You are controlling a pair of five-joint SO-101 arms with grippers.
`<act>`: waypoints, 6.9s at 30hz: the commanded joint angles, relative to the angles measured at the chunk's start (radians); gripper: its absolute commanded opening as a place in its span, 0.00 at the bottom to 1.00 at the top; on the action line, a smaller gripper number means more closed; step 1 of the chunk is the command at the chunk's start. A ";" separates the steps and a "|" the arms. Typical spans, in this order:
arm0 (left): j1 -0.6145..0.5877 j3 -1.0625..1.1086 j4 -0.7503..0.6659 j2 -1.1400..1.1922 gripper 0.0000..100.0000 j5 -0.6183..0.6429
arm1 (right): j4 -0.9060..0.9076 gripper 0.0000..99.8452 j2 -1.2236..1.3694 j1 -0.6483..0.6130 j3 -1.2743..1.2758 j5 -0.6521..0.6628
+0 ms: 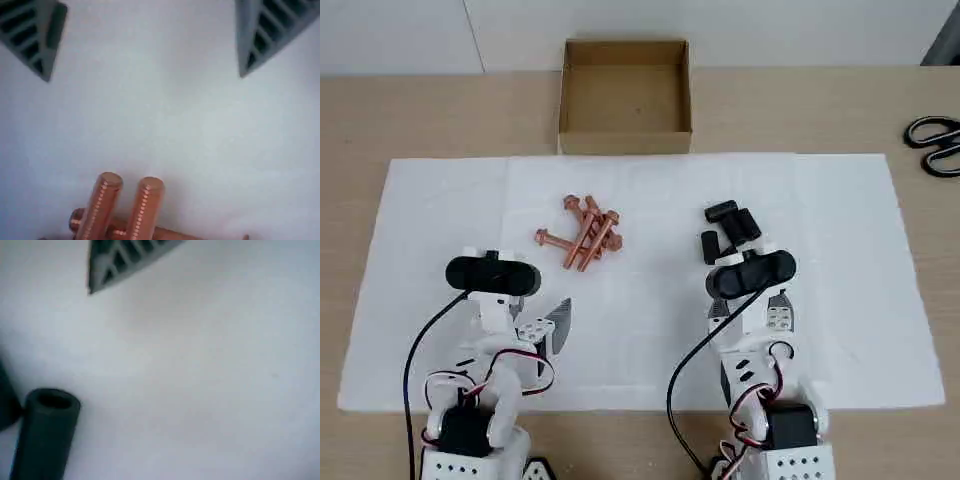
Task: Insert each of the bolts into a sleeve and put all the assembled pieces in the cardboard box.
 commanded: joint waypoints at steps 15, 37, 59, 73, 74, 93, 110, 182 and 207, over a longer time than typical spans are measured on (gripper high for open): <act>0.003 -0.005 -0.020 -0.011 0.23 -0.002 | 0.004 0.26 -0.015 0.001 0.009 0.005; 0.003 -0.005 -0.020 -0.011 0.23 -0.002 | 0.004 0.26 -0.015 0.001 0.009 0.005; 0.003 -0.005 -0.020 -0.011 0.23 -0.002 | 0.004 0.26 -0.015 0.001 0.009 0.005; 0.003 -0.005 -0.020 -0.011 0.23 -0.002 | 0.004 0.26 -0.015 0.001 0.009 0.005; 0.003 -0.005 -0.020 -0.011 0.23 -0.002 | 0.004 0.26 -0.015 0.001 0.009 0.005; 0.003 -0.005 -0.020 -0.011 0.23 -0.002 | 0.004 0.26 -0.015 0.001 0.009 0.005; 0.003 -0.005 -0.020 -0.011 0.23 -0.002 | 0.004 0.26 -0.015 -0.001 0.009 0.005; -0.064 -1.566 0.460 1.640 0.23 -0.046 | -0.148 0.26 -0.013 0.004 0.009 0.008; -0.071 -1.566 0.459 1.648 0.23 -0.109 | -0.150 0.26 -0.010 0.257 -0.694 0.250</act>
